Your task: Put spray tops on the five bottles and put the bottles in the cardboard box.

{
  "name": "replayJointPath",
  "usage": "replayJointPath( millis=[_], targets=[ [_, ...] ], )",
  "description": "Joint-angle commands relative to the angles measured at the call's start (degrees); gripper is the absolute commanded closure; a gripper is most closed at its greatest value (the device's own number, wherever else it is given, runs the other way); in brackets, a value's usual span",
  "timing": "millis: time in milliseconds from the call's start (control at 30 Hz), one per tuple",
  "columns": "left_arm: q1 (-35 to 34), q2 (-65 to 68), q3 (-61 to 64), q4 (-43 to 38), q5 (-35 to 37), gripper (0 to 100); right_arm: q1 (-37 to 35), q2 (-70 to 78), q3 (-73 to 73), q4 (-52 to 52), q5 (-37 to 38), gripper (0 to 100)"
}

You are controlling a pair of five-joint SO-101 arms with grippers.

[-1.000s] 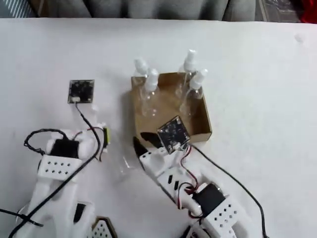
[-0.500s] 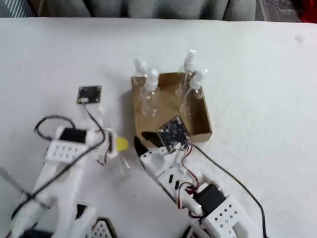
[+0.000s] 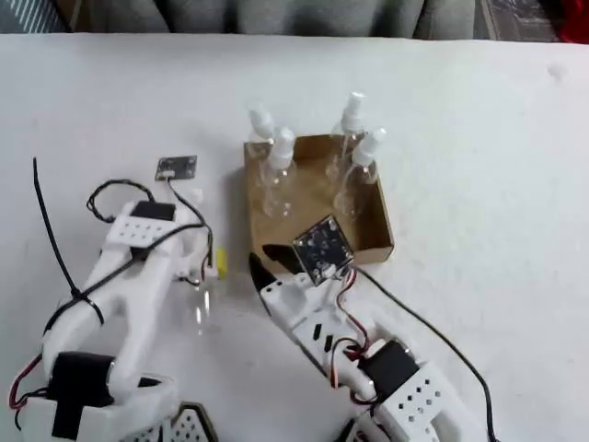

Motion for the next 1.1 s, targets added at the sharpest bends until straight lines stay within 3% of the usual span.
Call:
replayJointPath(
  millis=[0,233,433,600,867,1067],
  targets=[
    [-0.7,0.0,-2.8,0.4,0.0,97,0.6,-0.7,-0.4,0.1,0.7,96.7],
    [-1.0,-0.5,-3.4,-0.3,-9.6,98,0.6,-0.8,-0.9,2.7,0.7,96.7],
    [-5.8,-0.5,-3.4,-3.7,-10.0,98,0.2,-0.5,-4.4,11.6,6.1,96.7],
    [-3.3,0.0,-3.0,-3.7,-10.2,98,0.2,-0.5,-6.5,16.0,7.6,96.7],
    [-3.3,0.1,-2.7,-3.7,-10.1,68,0.2,-0.5,-6.4,16.1,7.8,96.7],
    [-2.9,4.2,-3.5,-3.8,-10.2,68,0.2,-0.5,-6.2,16.1,7.9,96.7]
  ],
)
